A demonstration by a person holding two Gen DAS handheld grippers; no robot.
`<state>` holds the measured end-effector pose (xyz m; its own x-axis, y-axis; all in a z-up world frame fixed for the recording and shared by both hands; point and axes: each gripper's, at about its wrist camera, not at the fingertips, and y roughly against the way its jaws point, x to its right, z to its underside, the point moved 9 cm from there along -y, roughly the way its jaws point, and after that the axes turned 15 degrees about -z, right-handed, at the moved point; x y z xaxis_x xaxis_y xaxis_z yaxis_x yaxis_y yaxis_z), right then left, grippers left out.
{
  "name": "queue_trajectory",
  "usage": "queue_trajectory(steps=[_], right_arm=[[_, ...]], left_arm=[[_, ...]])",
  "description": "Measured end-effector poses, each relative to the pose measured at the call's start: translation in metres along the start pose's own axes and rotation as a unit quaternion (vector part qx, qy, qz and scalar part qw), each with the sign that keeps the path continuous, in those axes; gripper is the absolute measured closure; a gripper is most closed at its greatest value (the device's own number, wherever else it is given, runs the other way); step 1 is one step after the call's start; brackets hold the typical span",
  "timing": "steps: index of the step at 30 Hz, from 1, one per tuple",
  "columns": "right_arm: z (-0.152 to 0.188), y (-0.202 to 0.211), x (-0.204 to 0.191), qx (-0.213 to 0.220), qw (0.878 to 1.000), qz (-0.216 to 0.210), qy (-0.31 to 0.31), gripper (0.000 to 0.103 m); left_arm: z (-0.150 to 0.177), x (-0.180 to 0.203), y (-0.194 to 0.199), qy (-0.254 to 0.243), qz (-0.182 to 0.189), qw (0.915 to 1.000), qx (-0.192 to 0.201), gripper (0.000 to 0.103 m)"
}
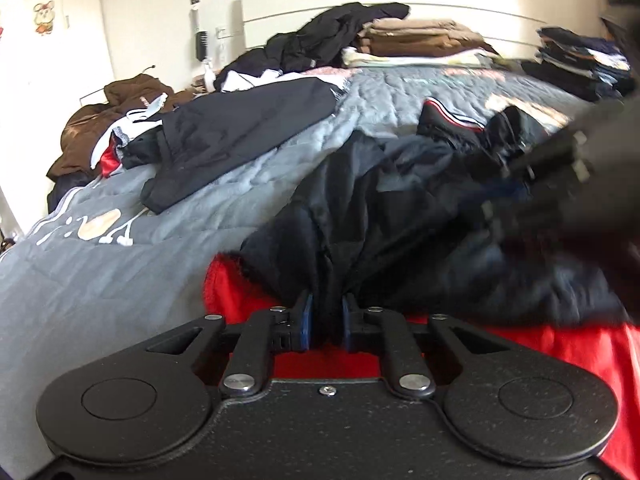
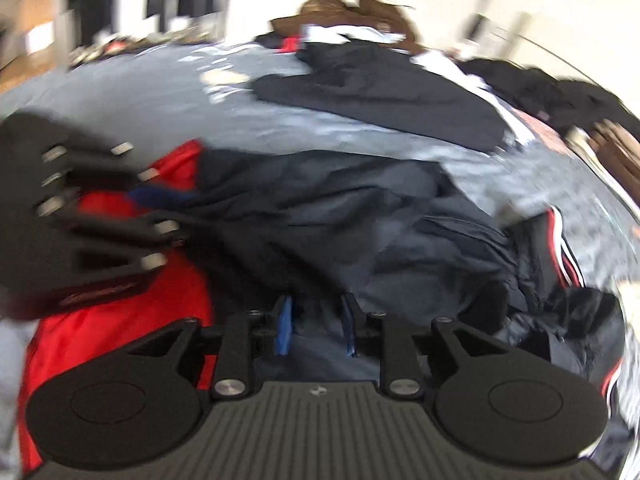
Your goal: Fold clothes
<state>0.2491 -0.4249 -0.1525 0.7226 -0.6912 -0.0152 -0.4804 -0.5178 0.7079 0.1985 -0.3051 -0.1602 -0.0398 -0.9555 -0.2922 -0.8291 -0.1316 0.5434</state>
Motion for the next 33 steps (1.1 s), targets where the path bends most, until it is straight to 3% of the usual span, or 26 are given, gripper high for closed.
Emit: queue_trajectory(steps=[3,4,6,9,12,14,16,18,20,21,22,26,33], right_arm=[[0.002,0.000,0.017,0.020,0.998,0.010,-0.051,0.086],[0.005,-0.003,0.021,0.012,0.998,0.027,-0.048,0.094],[0.011,-0.007,0.029,-0.003,0.998,0.060,-0.036,0.096],[0.014,-0.003,0.038,0.007,0.997,0.056,-0.061,0.096],[0.014,0.009,0.051,0.010,0.995,0.085,-0.055,0.096],[0.013,0.018,0.065,0.013,0.991,0.119,-0.054,0.093],[0.012,0.025,0.071,0.021,0.990,0.120,-0.068,0.090],[0.011,0.035,0.071,0.030,0.989,0.114,-0.088,0.081],[0.011,0.049,0.064,0.046,0.988,0.106,-0.103,0.068],[0.012,0.058,0.058,0.056,0.987,0.100,-0.116,0.059],[0.015,0.068,0.052,0.068,0.984,0.091,-0.134,0.057],[0.032,0.110,0.021,0.113,0.969,0.061,-0.211,0.055],[0.074,0.166,-0.060,0.124,0.953,0.068,-0.267,0.050]], left_arm=[[0.011,0.000,0.010,-0.024,-0.003,0.9997,-0.009,0.094],[0.013,-0.001,0.012,-0.019,0.001,0.9997,-0.015,0.095],[0.014,-0.002,0.016,-0.011,0.014,0.9997,-0.015,0.095],[0.011,-0.004,0.020,-0.005,0.027,0.9996,-0.011,0.095],[0.005,-0.013,0.028,0.008,0.028,0.9996,-0.002,0.094],[0.001,-0.019,0.033,0.008,0.028,0.9996,0.006,0.093],[-0.002,-0.026,0.038,0.011,0.028,0.9995,0.013,0.091],[-0.006,-0.032,0.044,0.019,0.040,0.9990,0.010,0.079],[-0.010,-0.038,0.051,0.029,0.056,0.9979,0.015,0.050],[-0.013,-0.041,0.056,0.035,0.066,0.9970,0.021,0.049],[-0.016,-0.043,0.062,0.037,0.073,0.9961,0.032,0.049],[-0.016,-0.044,0.081,0.045,0.083,0.9945,0.046,0.049],[0.006,-0.043,0.118,0.049,0.100,0.9927,0.046,0.049]])
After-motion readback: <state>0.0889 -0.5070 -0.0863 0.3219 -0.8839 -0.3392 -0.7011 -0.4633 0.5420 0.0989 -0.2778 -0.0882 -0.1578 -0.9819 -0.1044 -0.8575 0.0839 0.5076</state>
